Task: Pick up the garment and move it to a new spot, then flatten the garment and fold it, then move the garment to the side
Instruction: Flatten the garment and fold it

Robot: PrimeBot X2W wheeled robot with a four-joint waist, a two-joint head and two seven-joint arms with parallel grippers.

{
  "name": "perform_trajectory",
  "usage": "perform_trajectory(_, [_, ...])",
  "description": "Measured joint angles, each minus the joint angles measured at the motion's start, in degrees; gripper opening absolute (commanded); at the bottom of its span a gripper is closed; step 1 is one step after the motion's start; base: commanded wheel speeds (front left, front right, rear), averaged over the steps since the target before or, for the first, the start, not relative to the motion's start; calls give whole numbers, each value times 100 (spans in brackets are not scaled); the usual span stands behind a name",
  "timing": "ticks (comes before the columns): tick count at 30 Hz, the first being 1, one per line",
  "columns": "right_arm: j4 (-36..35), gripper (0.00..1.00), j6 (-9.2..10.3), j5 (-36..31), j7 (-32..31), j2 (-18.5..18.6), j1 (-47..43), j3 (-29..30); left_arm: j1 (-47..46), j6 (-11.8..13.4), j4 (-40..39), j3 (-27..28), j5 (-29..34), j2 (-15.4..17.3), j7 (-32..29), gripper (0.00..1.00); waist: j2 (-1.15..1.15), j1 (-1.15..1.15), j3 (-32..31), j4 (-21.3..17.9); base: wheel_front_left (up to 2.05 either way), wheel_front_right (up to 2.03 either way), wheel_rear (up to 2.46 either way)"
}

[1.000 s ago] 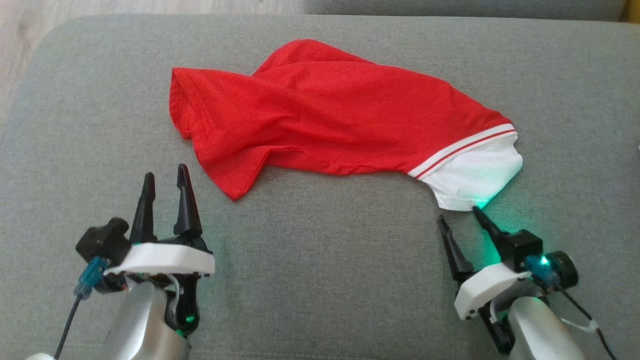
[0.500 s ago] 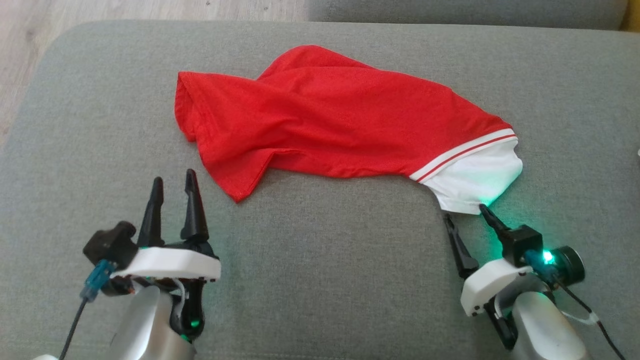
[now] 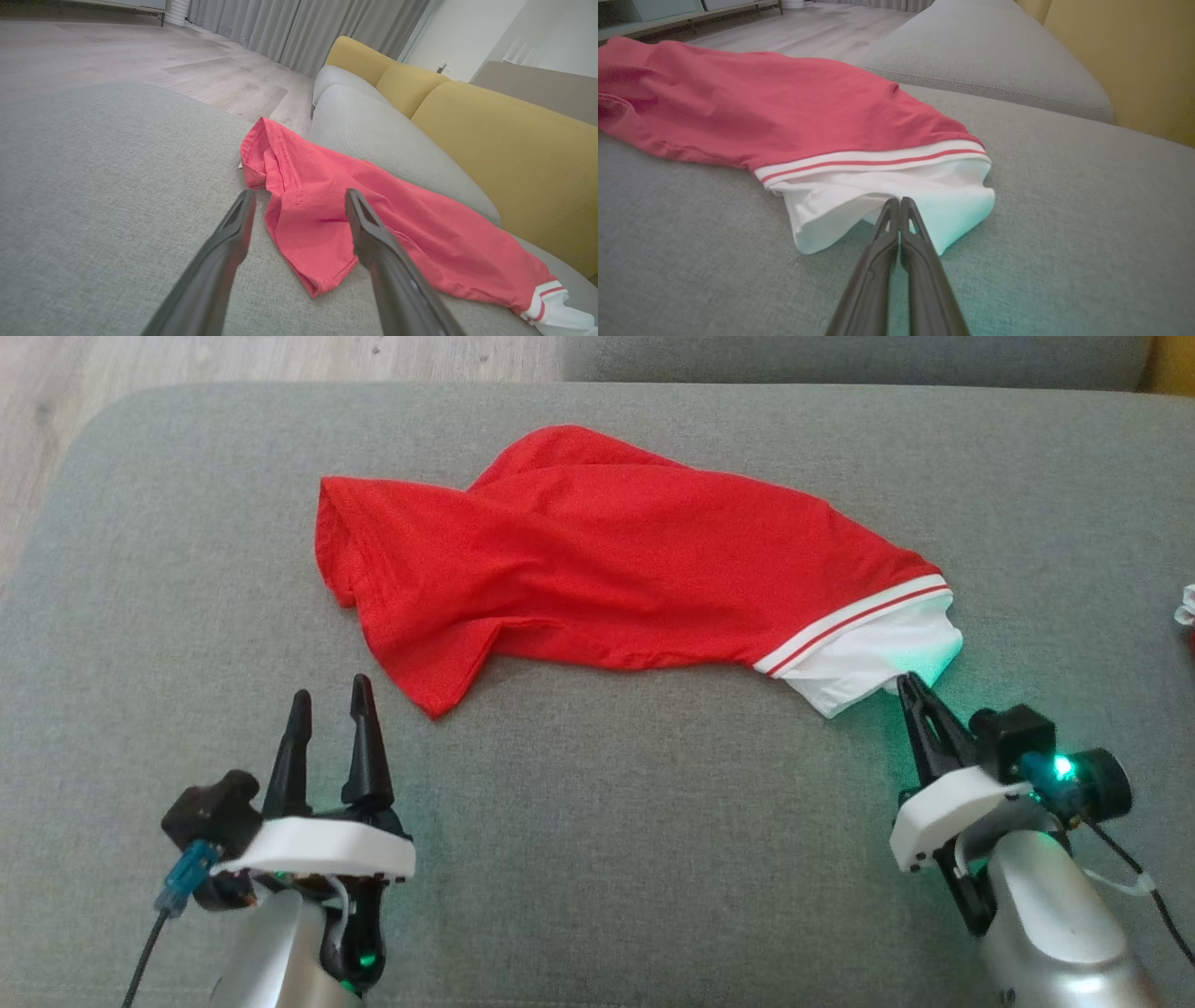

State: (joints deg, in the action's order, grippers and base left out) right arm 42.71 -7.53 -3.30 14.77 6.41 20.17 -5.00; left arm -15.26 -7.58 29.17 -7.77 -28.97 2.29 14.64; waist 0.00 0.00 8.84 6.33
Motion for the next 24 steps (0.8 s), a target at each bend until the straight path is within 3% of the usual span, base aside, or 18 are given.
perform_trajectory(7, [-624, 0, 0, 231, 0, 13, 46, 336, 104, 0, 4, -149, -114, -1, 0, 100, 0, 0, -186, -53, 0, 0, 0])
perform_trajectory(14, [-1427, 0, 0, 194, 0, 323, 22, 360, 437, 0, 7, -244, -292, 4, 0, 100, 0, -1, -404, -164, 0, 0, 0])
perform_trajectory(18, [-1497, 0, 0, 111, 0, 387, -87, 252, 468, 0, 19, -350, -343, 2, 0, 100, 0, 0, -400, -151, 0, 0, 0])
perform_trajectory(19, [-1347, 82, 0, 112, 0, 374, -151, 164, 475, 0, 33, -349, -342, 7, 0, 100, 0, 0, -398, -146, 0, 0, 0])
perform_trajectory(20, [-1150, 100, 0, 111, 0, 348, -228, 102, 482, 0, 40, -349, -342, 9, 0, 100, 0, 0, -399, -143, 0, 0, 0])
perform_trajectory(24, [-736, 100, 0, 132, 0, 223, -498, -25, 498, 0, 86, -348, -330, 9, 0, 100, 0, 0, -410, -143, 0, 0, 0])
